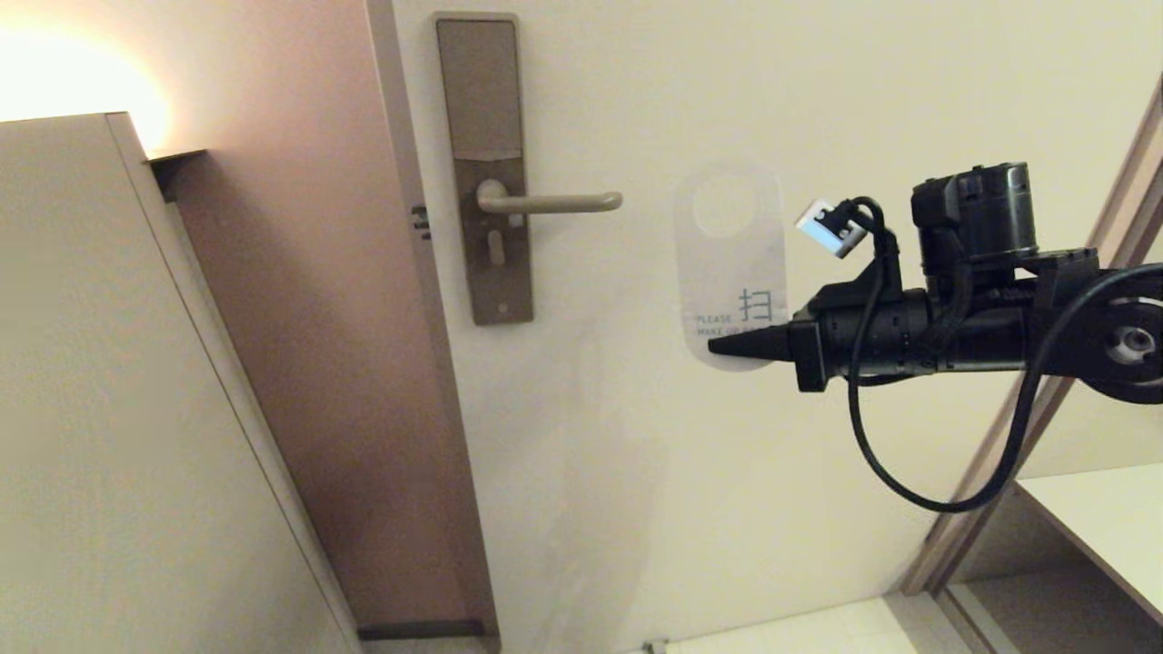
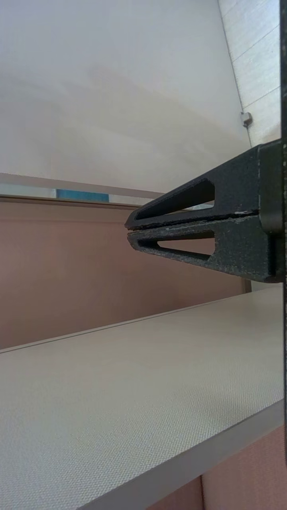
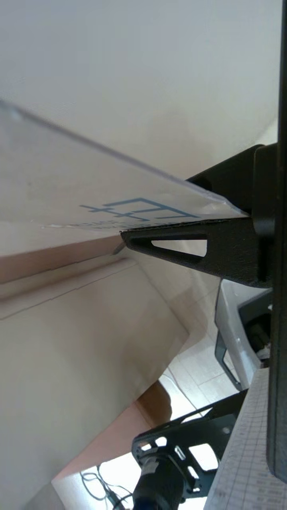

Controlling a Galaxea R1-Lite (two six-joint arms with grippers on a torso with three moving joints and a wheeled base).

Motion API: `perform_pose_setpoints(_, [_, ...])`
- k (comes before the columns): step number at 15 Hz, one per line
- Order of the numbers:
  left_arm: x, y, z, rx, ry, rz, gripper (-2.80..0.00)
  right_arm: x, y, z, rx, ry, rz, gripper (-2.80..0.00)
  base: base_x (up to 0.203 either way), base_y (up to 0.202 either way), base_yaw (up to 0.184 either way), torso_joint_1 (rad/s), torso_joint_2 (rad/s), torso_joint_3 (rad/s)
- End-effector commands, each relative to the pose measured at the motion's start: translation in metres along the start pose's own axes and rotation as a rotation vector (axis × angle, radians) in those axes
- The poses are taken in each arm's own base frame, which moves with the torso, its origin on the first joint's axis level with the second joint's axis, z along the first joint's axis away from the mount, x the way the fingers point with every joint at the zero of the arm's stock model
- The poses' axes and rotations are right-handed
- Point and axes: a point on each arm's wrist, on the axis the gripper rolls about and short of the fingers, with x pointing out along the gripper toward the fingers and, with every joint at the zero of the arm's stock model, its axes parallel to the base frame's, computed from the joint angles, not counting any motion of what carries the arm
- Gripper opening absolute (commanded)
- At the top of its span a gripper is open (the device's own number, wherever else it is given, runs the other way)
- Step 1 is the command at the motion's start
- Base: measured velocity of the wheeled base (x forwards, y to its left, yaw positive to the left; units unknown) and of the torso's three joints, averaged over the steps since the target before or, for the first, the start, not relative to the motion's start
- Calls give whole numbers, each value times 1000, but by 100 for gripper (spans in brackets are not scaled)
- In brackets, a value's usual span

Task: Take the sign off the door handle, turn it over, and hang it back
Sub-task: Hang the sign back with the other side facing out

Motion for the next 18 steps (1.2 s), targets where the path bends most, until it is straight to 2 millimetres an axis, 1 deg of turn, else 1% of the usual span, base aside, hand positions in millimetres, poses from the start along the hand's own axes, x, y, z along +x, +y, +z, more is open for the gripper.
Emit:
perform_pose_setpoints(1, [0,0,0,1,0,0,-280,6,4,4,-13,-4,20,-280,0,0,0,0,0,0])
perform_pose_setpoints(4, [0,0,0,0,0,0,-280,14,3,8,-24,-8,6,-280,0,0,0,0,0,0])
perform_pose_setpoints(7, [0,0,0,0,0,0,-280,26,-2,19,-12,-29,-33,-280,0,0,0,0,0,0])
perform_pose_setpoints(11, [0,0,0,0,0,0,-280,40,-8,26,-13,-42,-58,-280,0,0,0,0,0,0])
perform_pose_setpoints(15, [0,0,0,0,0,0,-280,51,-13,28,-15,-45,-64,-280,0,0,0,0,0,0])
perform_pose_setpoints(18, [0,0,0,0,0,0,-280,55,-17,28,-14,-44,-96,-280,0,0,0,0,0,0])
